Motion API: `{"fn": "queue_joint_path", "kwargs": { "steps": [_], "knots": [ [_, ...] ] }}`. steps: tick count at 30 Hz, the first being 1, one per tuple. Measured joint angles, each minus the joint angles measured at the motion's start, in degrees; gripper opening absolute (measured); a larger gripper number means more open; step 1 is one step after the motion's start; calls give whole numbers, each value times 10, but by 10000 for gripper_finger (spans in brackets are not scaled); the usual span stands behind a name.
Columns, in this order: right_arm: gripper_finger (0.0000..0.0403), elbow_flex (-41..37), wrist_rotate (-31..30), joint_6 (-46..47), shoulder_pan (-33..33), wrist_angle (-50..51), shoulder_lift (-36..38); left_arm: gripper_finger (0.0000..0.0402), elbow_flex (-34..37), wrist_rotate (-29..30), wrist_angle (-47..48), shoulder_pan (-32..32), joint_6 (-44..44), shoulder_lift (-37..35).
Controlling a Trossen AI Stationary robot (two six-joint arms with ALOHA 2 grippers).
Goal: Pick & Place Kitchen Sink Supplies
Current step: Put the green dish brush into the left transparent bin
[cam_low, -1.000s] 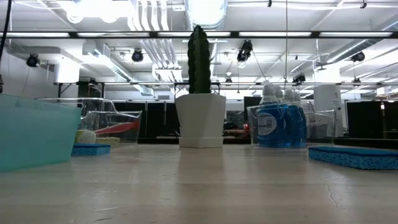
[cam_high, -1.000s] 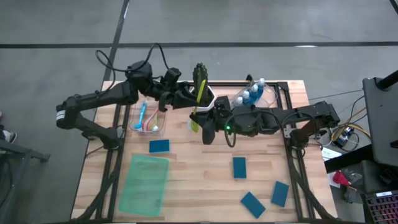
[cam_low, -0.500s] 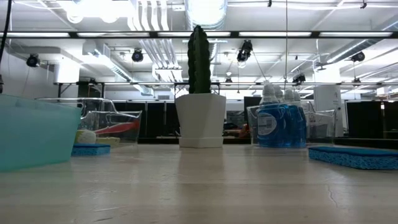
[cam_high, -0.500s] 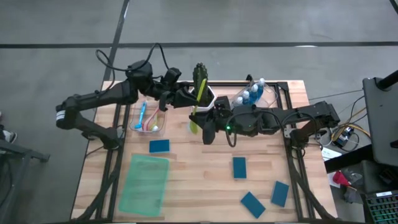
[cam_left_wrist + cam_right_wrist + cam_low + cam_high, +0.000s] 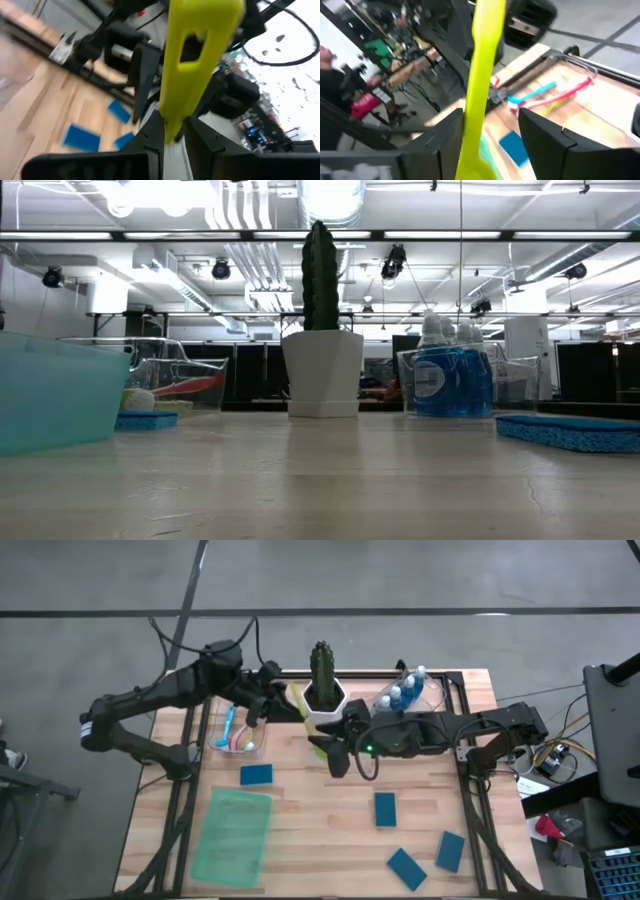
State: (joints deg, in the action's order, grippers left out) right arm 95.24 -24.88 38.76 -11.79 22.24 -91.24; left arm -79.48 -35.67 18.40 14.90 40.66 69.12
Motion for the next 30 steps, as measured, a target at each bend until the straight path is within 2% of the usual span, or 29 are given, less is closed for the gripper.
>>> {"fn": "queue_joint_path", "kwargs": {
  "steps": [7, 11, 16, 23, 30],
  "knots": [
    [191, 0, 40, 7, 0, 78, 0, 34, 0, 39, 143, 6, -30, -38],
    [189, 0, 42, 2, 1, 81, 0, 8, 0, 79, 192, 9, -38, -58],
    [190, 0, 47, 0, 2, 79, 0, 2, 0, 112, 224, 9, -35, -74],
    [181, -1, 59, -7, 2, 80, 0, 2, 0, 117, 226, 9, -59, -74],
    [170, -1, 55, -30, 7, 80, 0, 10, 0, 99, 252, 8, -113, -35]
  ]
}}
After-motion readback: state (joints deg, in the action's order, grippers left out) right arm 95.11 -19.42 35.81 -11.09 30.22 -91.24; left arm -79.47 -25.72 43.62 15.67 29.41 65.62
